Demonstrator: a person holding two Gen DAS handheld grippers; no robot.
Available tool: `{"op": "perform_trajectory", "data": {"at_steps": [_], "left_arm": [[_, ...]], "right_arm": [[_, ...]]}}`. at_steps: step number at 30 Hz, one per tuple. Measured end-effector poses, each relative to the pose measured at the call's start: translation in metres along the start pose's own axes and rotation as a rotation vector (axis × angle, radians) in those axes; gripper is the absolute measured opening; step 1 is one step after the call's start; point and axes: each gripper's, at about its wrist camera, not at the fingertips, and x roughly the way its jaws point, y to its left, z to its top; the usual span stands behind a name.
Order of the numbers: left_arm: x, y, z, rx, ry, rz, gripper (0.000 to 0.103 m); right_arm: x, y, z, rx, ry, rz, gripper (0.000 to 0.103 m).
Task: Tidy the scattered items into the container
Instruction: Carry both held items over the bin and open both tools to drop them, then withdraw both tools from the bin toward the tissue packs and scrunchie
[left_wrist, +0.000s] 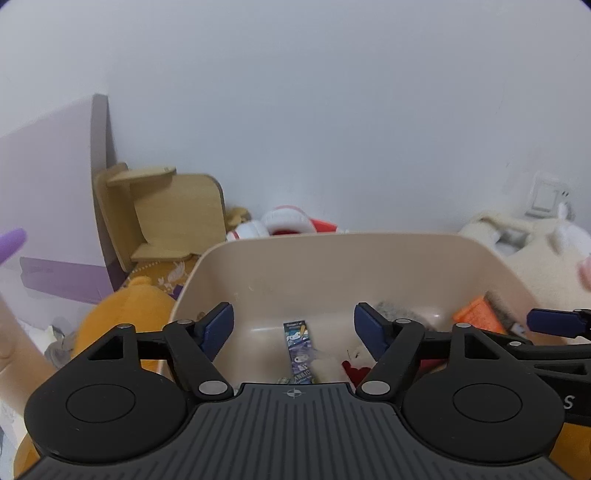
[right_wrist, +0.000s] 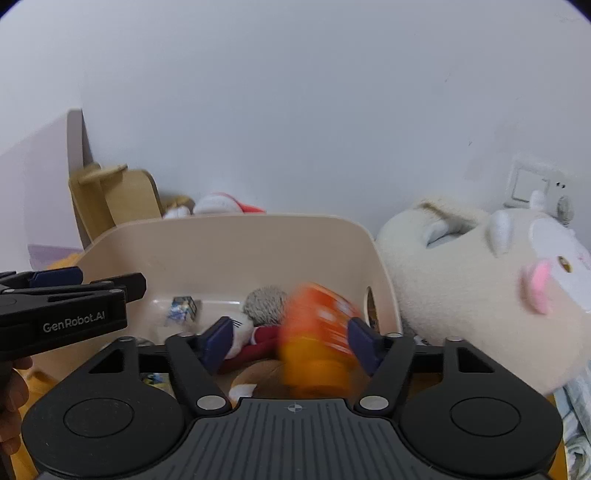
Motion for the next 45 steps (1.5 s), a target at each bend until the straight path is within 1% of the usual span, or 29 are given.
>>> {"op": "perform_trajectory", "data": {"at_steps": [4,6,11,13,15,20,24,29,34,39,41,45], "left_arm": [[-0.028,0.005,-0.003,-0.024,-0.031,-0.019,0.078],[-0.041,0.004,-0.006,-0.024,-0.04,-0.028,0.078],[-0.07,0.003,-0.016,-0.023,-0.064,-0.042,0.078],[-0.079,0.002,-0.02,-0.017,-0.074,-0.04,0.078],[-0.09,0.001,-0.024,-0.011,-0.084,-0.038,0.079],[-0.12,-0.002,-0.035,0.018,-0.107,-0.041,0.084],[-0.138,-0.005,-0.046,0.042,-0.121,-0.043,0.084],[-0.155,-0.001,-0.061,0.042,-0.1,-0.058,0.086],[-0.16,-0.001,-0.077,0.047,-0.063,-0.062,0.086],[-0.156,-0.003,-0.094,0.013,-0.029,-0.049,0.086],[-0.151,-0.005,-0.102,0.013,-0.003,-0.054,0.086],[-0.138,-0.009,-0.119,0.012,0.046,-0.05,0.086]], "right_arm": [[-0.03,0.0,-0.006,0.028,-0.057,0.023,0.081],[-0.046,0.001,-0.012,0.037,-0.083,0.036,0.085],[-0.083,0.008,-0.025,0.025,-0.138,0.049,0.089],[-0.096,0.009,-0.03,0.022,-0.155,0.053,0.092],[-0.11,0.009,-0.037,0.02,-0.175,0.055,0.097],[-0.139,0.006,-0.053,0.03,-0.208,0.065,0.102],[-0.151,0.0,-0.067,0.034,-0.231,0.044,0.103],[-0.153,-0.01,-0.082,0.036,-0.208,0.03,0.103],[-0.148,-0.027,-0.104,0.082,-0.146,0.001,0.103],[-0.139,-0.045,-0.123,0.152,-0.093,-0.015,0.103],[-0.136,-0.048,-0.129,0.166,-0.072,-0.004,0.103],[-0.127,-0.043,-0.134,0.141,-0.03,0.011,0.103]]}}
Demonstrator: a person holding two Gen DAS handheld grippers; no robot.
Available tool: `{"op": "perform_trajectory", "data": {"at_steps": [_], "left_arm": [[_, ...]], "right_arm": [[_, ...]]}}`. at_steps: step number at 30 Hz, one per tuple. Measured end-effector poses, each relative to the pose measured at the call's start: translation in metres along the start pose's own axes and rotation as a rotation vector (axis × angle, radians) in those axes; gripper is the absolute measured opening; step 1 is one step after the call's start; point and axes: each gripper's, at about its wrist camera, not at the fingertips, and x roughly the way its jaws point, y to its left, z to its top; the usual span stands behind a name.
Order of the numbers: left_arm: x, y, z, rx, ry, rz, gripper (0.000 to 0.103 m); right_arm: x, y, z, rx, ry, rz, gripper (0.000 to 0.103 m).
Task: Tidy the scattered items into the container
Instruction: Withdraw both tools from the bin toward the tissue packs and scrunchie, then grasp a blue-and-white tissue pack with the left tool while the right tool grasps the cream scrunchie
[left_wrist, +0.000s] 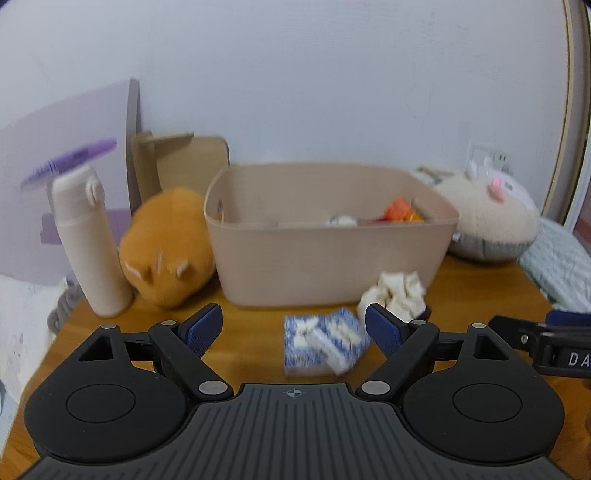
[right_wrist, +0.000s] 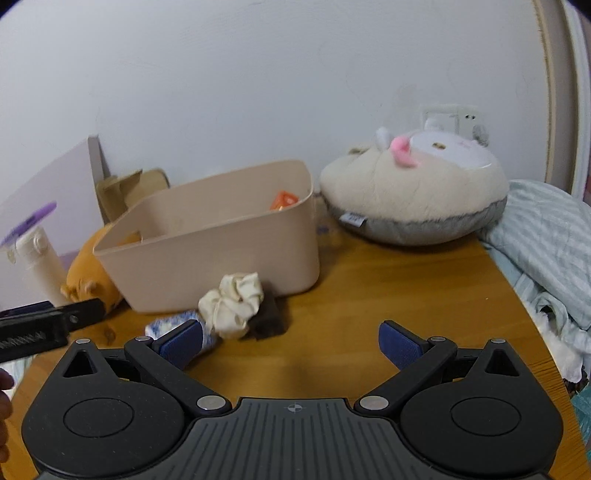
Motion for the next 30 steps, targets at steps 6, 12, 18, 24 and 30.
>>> {"op": "perform_trajectory", "data": {"at_steps": [6,12,18,24,30], "left_arm": [[0.022,0.003,-0.018,0.001,0.07,-0.003,0.086],[0.036,0.01,-0.023,0.002,0.079,-0.026,0.086],[0.045,0.013,-0.021,-0.003,0.071,-0.063,0.086],[0.054,0.014,-0.018,-0.003,0.075,-0.067,0.086],[0.061,0.029,-0.015,-0.017,0.082,-0.059,0.086]], "right_arm": [[0.017,0.016,-0.006,-0.079,0.052,-0.008,0.103],[0.035,0.026,-0.01,-0.152,0.063,-0.036,0.103],[0.047,0.026,0.0,-0.184,0.02,-0.054,0.103],[0.063,0.027,0.015,-0.19,0.008,-0.044,0.103],[0.082,0.031,0.022,-0.212,0.018,-0.049,0.101]]}}
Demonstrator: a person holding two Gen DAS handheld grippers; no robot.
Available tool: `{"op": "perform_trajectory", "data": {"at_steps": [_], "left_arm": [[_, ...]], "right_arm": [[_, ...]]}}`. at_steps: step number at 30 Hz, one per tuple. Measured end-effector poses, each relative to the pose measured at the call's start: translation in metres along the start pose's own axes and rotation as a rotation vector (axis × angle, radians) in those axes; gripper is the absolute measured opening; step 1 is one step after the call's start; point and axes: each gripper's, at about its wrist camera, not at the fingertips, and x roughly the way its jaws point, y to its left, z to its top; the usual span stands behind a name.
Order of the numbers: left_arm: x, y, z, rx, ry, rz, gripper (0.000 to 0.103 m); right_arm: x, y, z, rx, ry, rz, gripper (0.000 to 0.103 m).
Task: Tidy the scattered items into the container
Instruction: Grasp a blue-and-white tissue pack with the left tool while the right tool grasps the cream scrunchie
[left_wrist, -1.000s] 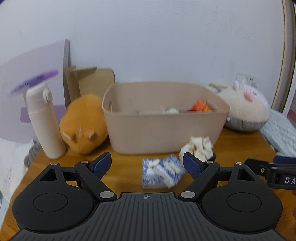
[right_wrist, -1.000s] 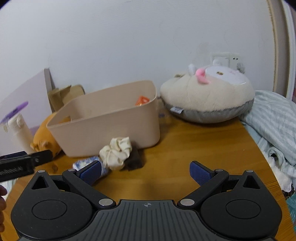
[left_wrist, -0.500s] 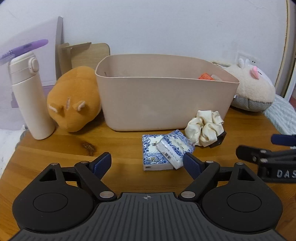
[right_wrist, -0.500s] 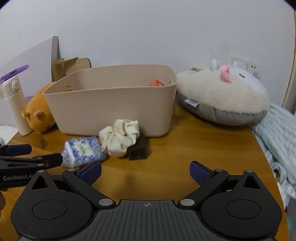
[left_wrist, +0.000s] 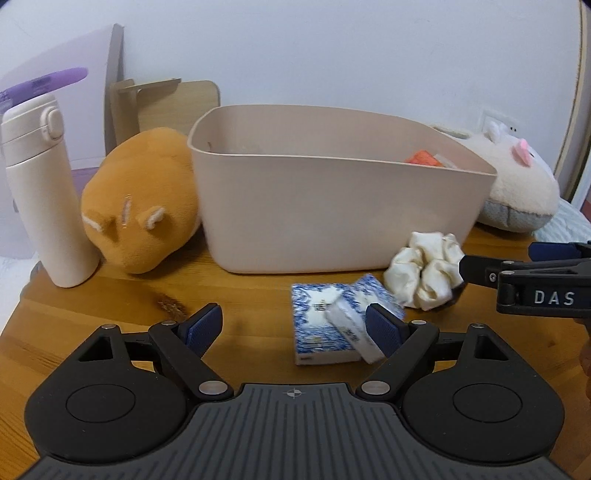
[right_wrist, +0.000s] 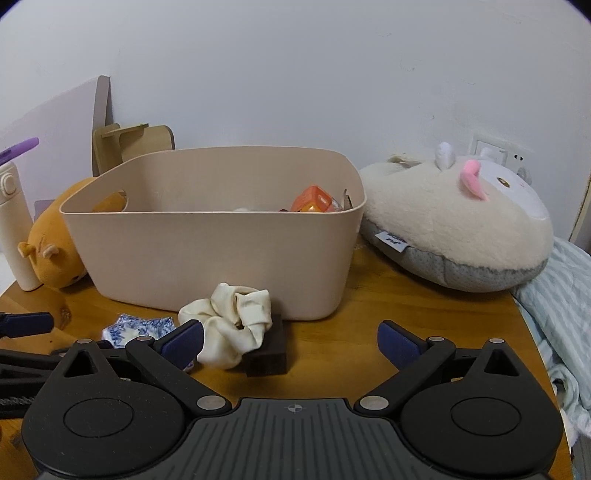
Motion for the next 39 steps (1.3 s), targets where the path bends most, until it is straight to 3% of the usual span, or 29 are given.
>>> {"op": "perform_trajectory", "data": {"at_steps": [8,24,29,34,39], "left_arm": [[0.008,0.02,-0.004,0.006,0.037,0.06,0.086],[0.048,-0.013,0.002,0.06,0.055,-0.065,0.086],[0.065,-0.016,0.0,0.041,0.081,-0.052,0.086],[0.066,-0.018,-0.002,0.06,0.053,-0.01,0.078],[0.066,-0.015,-0.002,0.044,0.05,0.002,0.077]], "right_arm": [[0.014,0.003,0.003,-0.012,0.013,-0.003,0.101],[0.035,0.006,0.006,-0.034,0.045,-0.008,0.099],[0.039,0.003,0.007,-0.034,0.045,-0.01,0.099],[0.044,0.004,0.008,-0.049,0.05,0.006,0.089],[0.048,0.006,0.008,-0.052,0.074,0.043,0.065]]}}
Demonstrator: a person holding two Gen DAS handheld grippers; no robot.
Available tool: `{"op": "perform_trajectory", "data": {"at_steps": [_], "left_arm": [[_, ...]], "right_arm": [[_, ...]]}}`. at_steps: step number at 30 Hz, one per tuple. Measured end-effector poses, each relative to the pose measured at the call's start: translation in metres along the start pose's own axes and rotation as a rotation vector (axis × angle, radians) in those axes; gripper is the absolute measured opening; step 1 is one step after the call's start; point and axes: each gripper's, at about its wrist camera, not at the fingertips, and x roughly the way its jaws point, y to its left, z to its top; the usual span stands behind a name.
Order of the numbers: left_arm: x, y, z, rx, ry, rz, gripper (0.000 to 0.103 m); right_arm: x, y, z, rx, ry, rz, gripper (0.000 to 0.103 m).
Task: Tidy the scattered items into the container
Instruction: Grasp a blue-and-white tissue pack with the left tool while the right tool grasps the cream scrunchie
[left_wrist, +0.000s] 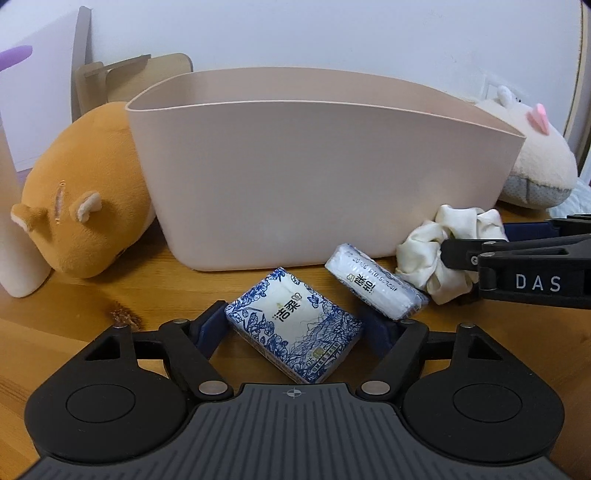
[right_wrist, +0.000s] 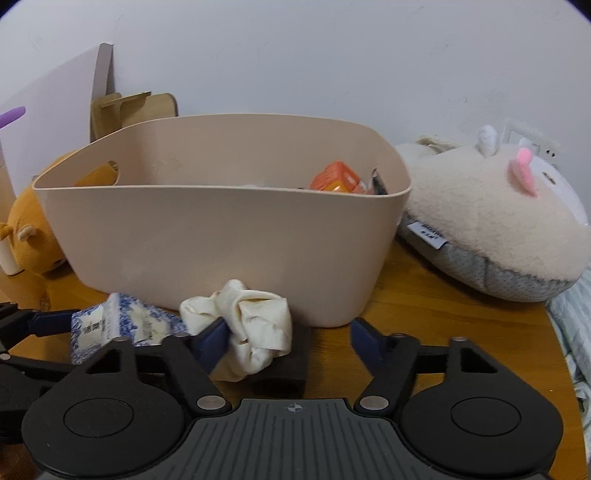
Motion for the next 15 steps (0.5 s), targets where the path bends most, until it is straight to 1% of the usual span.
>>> {"op": "perform_trajectory", "data": {"at_steps": [1,3,4,6,10,14,15], "left_arm": [[0.0,0.001,0.0,-0.007,-0.002,0.002,0.076],[-0.002,0.002,-0.001,-0.025,-0.005,0.002,0.076],[-0.002,0.002,-0.001,-0.032,-0.006,-0.002,0.076],[-0.004,0.007,-0.002,-0.046,-0.009,-0.01,0.076],[-0.008,0.011,-0.003,-0.062,-0.014,-0.018,0.076],[-0.012,0.018,-0.004,-0.079,-0.016,-0.028,0.076],[-0.014,0.019,-0.004,-0.08,-0.02,-0.027,0.076]], "right_arm": [[0.0,0.001,0.0,-0.002,0.005,0.007,0.062],[0.0,0.001,-0.001,-0.002,0.015,0.026,0.045],[0.0,0.001,-0.001,0.0,0.019,0.03,0.039],[-0.002,0.001,-0.002,0.002,0.021,0.026,0.031],[-0.007,-0.003,-0.003,0.027,0.021,0.048,0.029],[-0.013,-0.005,-0.007,0.036,0.018,0.05,0.029],[-0.016,-0.005,-0.008,0.039,0.014,0.051,0.025]]}}
